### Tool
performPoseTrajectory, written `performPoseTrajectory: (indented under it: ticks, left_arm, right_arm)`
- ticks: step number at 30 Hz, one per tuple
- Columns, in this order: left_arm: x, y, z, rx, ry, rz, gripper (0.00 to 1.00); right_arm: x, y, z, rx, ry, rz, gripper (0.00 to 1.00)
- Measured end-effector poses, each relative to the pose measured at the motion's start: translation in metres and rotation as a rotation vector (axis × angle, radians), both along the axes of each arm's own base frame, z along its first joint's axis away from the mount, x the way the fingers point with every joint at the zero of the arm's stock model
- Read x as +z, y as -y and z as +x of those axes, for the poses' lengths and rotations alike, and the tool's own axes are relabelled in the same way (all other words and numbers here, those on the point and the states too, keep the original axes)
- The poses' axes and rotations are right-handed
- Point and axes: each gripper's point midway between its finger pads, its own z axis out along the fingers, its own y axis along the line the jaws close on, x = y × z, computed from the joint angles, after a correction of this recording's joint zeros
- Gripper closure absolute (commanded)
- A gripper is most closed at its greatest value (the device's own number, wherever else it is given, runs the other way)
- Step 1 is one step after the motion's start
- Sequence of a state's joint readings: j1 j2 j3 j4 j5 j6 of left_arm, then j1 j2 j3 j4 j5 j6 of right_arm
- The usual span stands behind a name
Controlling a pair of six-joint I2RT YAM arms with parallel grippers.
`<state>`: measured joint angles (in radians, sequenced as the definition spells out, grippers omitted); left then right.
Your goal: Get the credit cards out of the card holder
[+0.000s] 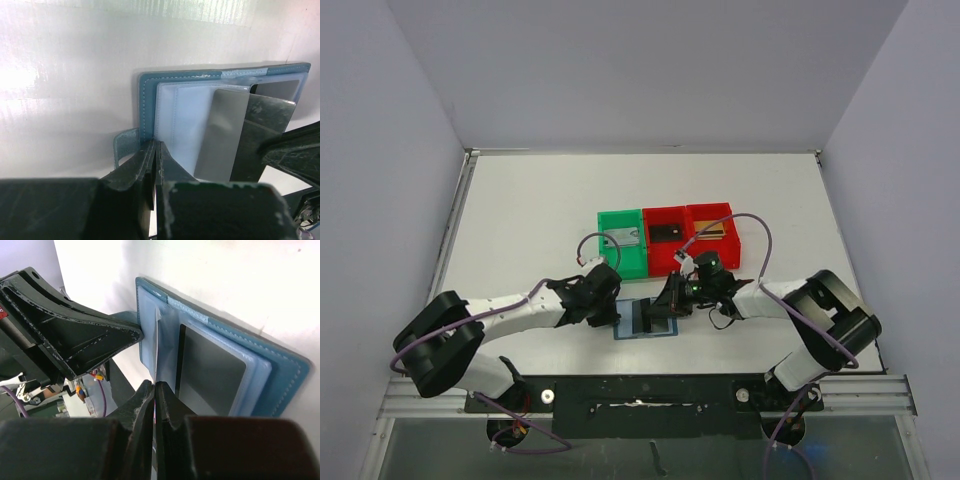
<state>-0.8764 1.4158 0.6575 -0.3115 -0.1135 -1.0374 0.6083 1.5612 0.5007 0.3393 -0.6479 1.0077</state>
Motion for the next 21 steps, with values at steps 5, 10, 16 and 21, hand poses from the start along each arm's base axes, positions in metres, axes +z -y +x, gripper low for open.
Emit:
performPoseTrajectory:
  ticks: [5,10,16,21]
  left_arm:
    - [0.001,-0.007,-0.002,0.007,-0.001,0.022,0.95]
    - [0.004,-0.014,-0.006,0.008,-0.007,0.042,0.75]
    - [0.03,-0.004,0.002,0.006,0.045,-0.016,0.64]
    - [0.051,0.02,0.008,-0.039,0.084,-0.135,0.66]
  right_arm:
    - [0.002,0.006,0.001,-0.017,0.004,-0.014,0.98]
    - [0.002,0.007,0.001,-0.013,0.007,-0.016,0.98]
    - [-0.004,0.006,0.0,-0.019,-0.01,-0.025,0.96]
    - [-0.017,0.002,-0.003,-0.014,-0.042,-0.046,0.94]
